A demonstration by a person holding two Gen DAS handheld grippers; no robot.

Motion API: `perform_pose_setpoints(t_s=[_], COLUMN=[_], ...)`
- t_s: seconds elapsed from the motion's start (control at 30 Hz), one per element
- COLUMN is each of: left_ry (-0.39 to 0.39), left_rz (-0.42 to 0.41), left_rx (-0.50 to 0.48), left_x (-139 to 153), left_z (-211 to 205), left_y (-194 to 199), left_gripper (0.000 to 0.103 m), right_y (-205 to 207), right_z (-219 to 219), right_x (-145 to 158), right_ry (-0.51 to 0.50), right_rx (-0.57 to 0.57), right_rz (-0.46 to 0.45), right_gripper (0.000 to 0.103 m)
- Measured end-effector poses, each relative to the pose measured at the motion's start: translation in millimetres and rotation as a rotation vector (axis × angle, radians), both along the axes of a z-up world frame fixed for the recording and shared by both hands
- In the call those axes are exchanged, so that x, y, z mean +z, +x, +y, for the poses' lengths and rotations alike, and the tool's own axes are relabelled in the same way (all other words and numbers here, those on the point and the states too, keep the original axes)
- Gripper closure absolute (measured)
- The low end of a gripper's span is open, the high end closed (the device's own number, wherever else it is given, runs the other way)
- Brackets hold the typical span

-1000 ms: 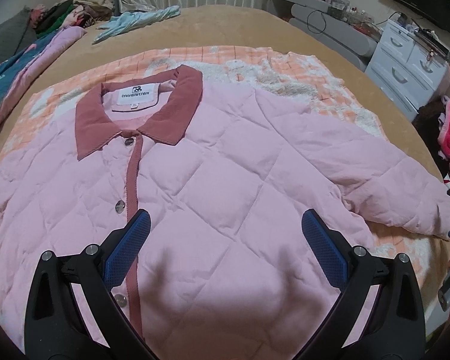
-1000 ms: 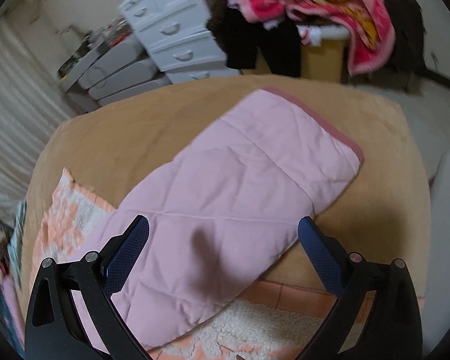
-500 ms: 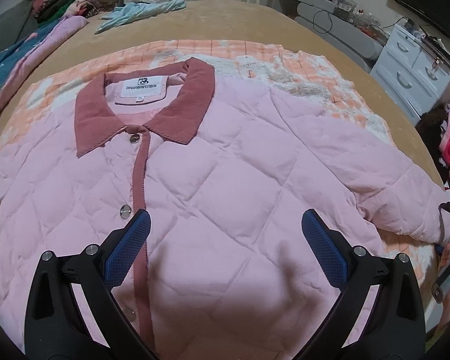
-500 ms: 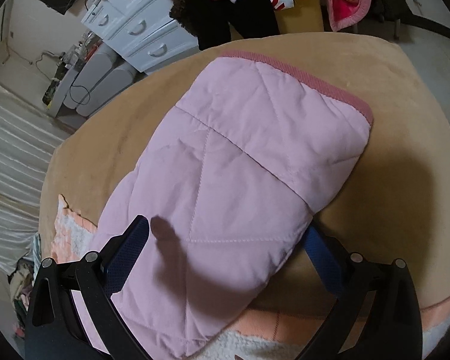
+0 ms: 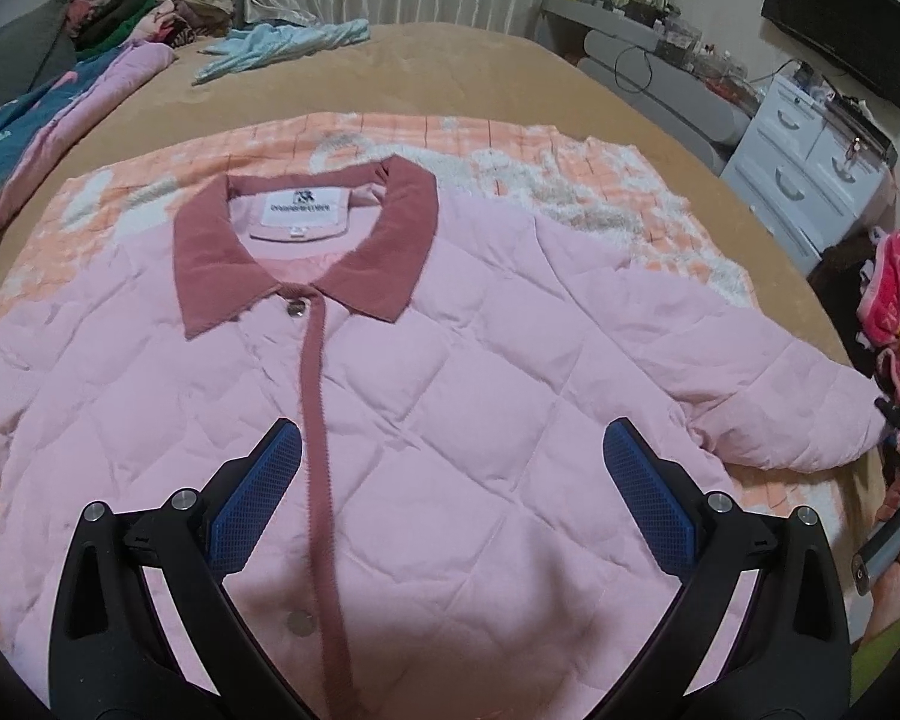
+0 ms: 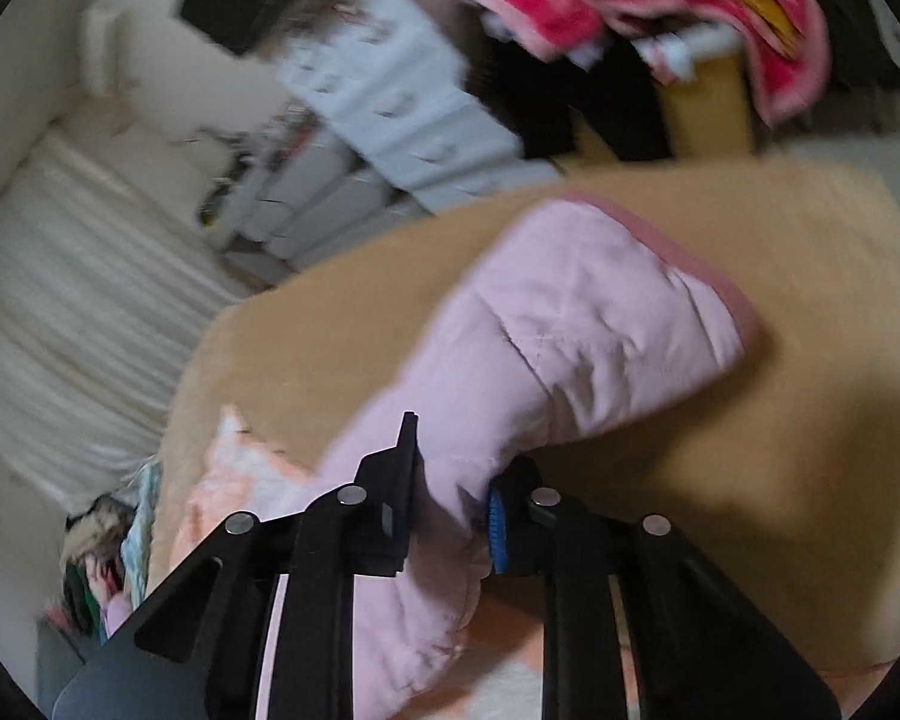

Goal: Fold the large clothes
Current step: 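Lift the sleeve with the right gripper, fold it across the jacket front, release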

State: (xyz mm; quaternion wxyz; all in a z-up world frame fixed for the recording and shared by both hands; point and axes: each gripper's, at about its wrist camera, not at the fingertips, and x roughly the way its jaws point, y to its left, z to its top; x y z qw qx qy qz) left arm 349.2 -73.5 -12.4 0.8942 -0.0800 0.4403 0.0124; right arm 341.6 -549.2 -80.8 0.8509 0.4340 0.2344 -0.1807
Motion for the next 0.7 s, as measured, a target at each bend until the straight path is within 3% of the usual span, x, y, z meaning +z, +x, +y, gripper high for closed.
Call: perform_pose_setpoints(t_s=[0.37,0.7], left_ry=[-0.019,-0.042], left_rz=[-0.059,-0.073], left_rx=[0.035,0.084], left_x=[39,59], left_z=[35,75], left_y=[-22,-38], left_gripper=[0.008,0.008], right_y=[-8,-13], right_z=[79,174], right_x=[101,160], right_ry=[-0.261,-0.442], right_rx=[0.24,0.453], right_rz=[-0.253,-0.387], right_gripper=[0.087,0.088])
